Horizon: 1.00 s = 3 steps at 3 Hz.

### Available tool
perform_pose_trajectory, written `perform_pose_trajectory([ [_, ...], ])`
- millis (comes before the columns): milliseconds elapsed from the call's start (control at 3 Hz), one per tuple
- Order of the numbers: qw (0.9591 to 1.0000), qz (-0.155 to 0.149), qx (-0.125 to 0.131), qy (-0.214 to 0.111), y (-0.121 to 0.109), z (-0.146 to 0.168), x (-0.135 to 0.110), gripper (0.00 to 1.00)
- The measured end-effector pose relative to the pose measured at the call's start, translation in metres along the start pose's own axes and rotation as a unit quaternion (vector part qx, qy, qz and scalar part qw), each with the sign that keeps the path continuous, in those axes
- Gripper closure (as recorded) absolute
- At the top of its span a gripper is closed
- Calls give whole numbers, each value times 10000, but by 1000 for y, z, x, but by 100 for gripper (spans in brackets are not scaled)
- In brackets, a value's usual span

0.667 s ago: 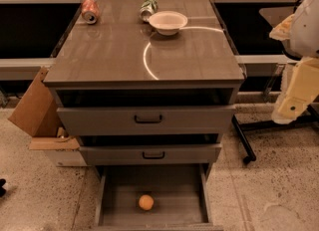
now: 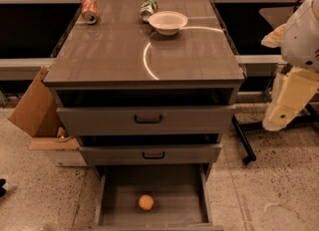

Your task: Pick orange from bottom drawer and place on counter

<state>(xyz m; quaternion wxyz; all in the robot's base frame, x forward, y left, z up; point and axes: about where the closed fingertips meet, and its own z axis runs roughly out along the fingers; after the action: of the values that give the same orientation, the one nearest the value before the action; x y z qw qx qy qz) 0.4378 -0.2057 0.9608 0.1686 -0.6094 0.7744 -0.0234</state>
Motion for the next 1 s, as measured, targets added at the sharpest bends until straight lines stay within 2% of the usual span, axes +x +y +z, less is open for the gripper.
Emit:
perform_pose_trajectory([
  [333, 9996, -69, -102, -257, 13, 31, -6, 0],
  [667, 9996, -69, -102, -257, 13, 31, -6, 0],
  [1000, 9989, -202, -136, -409, 20, 41, -8, 0],
])
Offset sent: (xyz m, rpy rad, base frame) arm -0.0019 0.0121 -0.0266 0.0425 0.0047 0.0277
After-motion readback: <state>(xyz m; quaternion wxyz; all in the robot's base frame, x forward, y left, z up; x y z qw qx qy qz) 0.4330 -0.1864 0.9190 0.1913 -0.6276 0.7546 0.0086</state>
